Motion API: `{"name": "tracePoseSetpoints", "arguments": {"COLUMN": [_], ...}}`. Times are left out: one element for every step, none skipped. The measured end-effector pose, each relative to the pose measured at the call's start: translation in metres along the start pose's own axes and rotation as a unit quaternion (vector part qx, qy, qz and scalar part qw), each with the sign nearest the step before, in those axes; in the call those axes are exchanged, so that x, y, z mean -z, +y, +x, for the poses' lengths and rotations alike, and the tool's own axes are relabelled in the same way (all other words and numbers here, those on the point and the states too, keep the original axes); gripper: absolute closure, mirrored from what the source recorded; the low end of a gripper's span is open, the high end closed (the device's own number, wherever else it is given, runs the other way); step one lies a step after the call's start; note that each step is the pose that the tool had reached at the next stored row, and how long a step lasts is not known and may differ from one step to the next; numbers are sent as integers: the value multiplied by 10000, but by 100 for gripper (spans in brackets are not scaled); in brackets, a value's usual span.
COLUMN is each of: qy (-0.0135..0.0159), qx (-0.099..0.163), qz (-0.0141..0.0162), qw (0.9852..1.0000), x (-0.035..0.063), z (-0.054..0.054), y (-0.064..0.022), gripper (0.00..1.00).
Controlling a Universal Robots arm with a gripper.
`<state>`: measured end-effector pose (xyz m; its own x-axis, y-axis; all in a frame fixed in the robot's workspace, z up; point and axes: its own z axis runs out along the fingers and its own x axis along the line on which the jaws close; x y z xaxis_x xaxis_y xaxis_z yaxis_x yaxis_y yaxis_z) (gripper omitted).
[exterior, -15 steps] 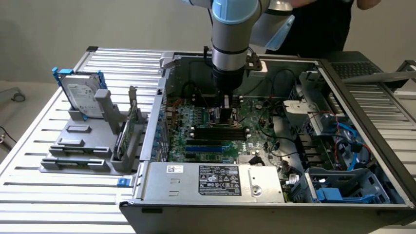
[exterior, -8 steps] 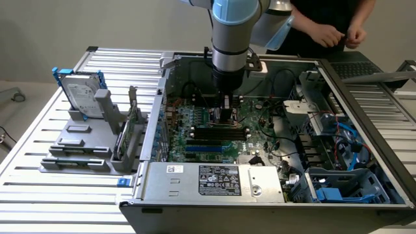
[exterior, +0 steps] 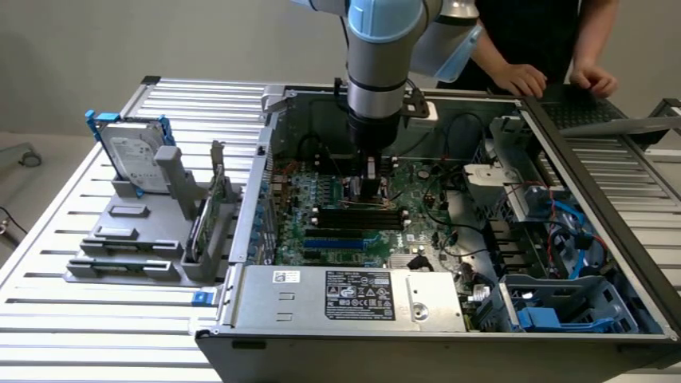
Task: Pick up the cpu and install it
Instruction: 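Place the cpu into insertion slot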
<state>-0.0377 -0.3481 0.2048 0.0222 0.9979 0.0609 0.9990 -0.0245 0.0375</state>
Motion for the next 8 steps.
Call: {"name": "tracePoseSetpoints", "arguments": {"qy": [0, -1, -1, 0, 0, 0, 0, 0], "qx": [0, -1, -1, -2, -2, -3, -3, -4], "qz": [0, 0, 0, 0, 0, 0, 0, 0], "qw": [10000, 10000, 10000, 10000, 10000, 10000, 10000, 10000], "x": [-2, -4, -6, -8, -10, -12, -13, -15], "z": [0, 0, 0, 0, -1, -1, -1, -1], "y": [0, 0, 0, 0, 0, 0, 0, 0], "gripper": [45, 45, 45, 45, 45, 45, 45, 45]}}
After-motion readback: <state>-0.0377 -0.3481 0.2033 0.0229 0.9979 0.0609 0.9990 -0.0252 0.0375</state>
